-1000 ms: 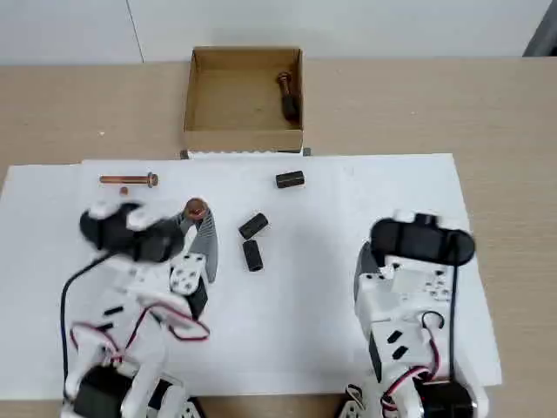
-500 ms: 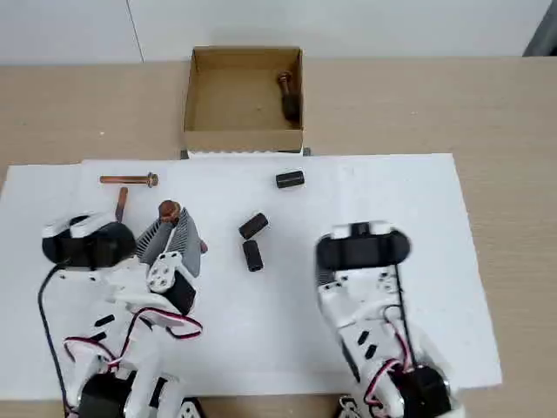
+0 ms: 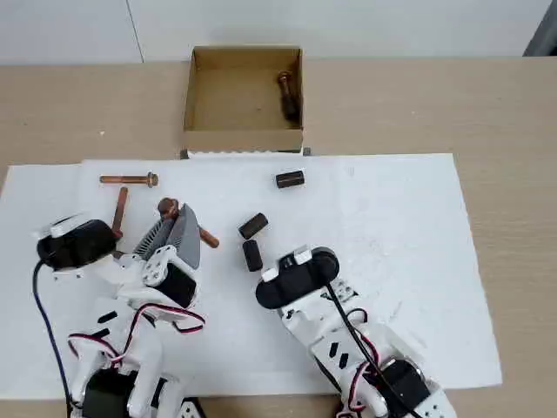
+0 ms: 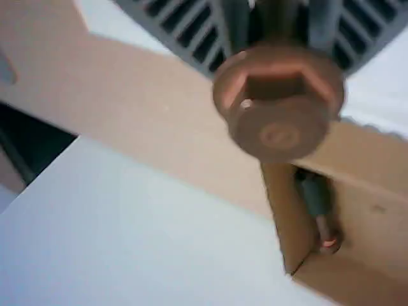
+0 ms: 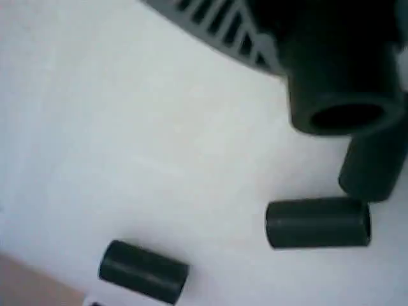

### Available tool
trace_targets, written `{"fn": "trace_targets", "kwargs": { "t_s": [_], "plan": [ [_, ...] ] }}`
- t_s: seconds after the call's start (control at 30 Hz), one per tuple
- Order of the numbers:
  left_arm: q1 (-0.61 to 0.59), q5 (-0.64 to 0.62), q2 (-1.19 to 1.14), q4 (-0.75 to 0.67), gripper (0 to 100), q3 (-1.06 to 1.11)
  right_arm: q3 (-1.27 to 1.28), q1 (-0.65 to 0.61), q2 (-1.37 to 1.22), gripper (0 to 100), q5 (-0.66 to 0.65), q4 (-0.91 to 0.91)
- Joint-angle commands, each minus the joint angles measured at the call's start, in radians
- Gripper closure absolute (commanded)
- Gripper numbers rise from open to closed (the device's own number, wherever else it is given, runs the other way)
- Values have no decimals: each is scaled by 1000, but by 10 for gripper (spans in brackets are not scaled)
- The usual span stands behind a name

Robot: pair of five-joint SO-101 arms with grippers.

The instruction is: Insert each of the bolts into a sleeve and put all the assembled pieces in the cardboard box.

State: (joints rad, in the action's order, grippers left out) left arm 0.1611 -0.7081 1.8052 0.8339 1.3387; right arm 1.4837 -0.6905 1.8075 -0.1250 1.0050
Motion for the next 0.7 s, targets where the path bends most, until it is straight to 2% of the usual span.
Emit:
{"fn": "trace_targets", "kwargs": {
  "t_s": [0.0,0.1,0.27,0.67],
  "plan": [
    [29,-8,12,-60,993,-7,14,-24,5,995,-11,-82],
    [77,-9,12,-55,993,-12,46,-36,5,995,-14,-159],
    [118,-11,12,-54,993,-5,97,-35,5,995,-109,-263],
    [169,-51,11,-52,993,-5,98,-35,7,995,-127,-323]
  ]
}}
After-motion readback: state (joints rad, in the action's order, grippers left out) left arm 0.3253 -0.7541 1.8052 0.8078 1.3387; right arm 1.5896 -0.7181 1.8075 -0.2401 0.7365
